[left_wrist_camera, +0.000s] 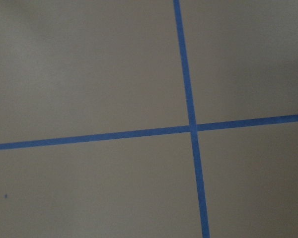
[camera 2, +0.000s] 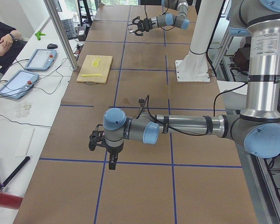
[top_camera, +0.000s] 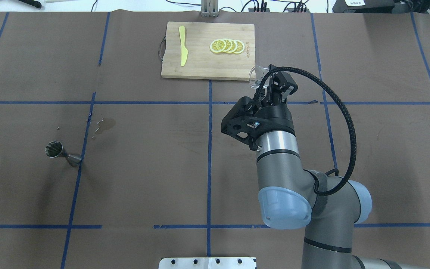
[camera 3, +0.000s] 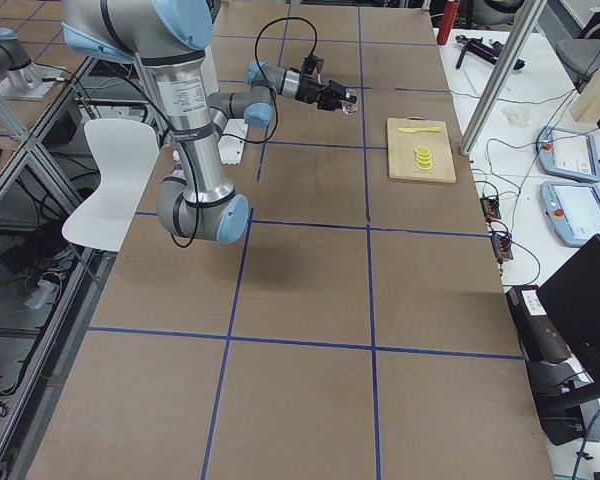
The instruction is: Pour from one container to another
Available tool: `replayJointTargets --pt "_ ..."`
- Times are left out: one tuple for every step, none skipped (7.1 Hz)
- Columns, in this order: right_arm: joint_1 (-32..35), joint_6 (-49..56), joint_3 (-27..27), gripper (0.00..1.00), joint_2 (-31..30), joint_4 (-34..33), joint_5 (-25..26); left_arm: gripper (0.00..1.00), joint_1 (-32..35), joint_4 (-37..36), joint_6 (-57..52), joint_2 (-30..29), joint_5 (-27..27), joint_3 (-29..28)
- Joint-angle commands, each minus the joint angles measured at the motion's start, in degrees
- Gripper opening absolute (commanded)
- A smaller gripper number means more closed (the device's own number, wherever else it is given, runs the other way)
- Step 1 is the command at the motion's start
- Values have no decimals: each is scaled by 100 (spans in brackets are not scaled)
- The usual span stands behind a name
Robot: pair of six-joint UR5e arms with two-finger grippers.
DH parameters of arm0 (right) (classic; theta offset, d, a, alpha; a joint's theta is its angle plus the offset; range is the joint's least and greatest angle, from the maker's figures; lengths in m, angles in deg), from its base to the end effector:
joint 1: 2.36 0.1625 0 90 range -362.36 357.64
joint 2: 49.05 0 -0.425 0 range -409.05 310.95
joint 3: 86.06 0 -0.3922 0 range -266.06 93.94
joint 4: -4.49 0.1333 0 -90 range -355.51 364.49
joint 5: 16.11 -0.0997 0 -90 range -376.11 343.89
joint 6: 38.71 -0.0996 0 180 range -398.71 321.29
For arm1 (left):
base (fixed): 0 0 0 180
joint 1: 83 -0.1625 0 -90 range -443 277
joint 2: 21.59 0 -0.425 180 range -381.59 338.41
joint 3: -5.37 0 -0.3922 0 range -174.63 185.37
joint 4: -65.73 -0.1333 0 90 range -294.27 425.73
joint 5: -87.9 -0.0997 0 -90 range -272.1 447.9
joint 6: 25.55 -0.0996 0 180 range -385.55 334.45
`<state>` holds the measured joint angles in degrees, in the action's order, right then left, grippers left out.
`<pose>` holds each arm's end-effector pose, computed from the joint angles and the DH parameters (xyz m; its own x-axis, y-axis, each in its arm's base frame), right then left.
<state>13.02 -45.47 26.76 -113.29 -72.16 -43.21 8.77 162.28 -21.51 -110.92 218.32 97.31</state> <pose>-0.4532 -0.3549 0.1845 0.9255 -0.2146 -0.3121 0.3472 0.1511 0.9255 -0.0840 -0.4939 0.6403 0.7596 -0.0053 -0.6503 0.0843 0.9923 0.0905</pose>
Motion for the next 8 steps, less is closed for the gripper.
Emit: replayJointTargets --pt "0 0 3 0 0 1 3 100 587 -321 -736 -24 247 -18" --pt "0 -9 3 0 0 1 -6 100 588 -303 -746 -32 404 -71" --pt "0 -35 12 0 0 1 -6 100 588 -303 -738 -32 405 -45" --pt "0 -148 12 0 0 1 -15 100 579 -312 -738 -41 405 -28" --pt "8 -254 29 0 0 1 -23 100 570 -303 -790 -50 396 -10" --pt "9 -255 64 0 -9 1 -32 100 474 -312 -799 -59 362 -19" --pt "17 -264 82 0 -18 10 -102 100 273 -330 -799 -50 352 -10" --pt "17 -264 91 0 -18 175 -111 100 149 -321 -799 -50 352 -10"
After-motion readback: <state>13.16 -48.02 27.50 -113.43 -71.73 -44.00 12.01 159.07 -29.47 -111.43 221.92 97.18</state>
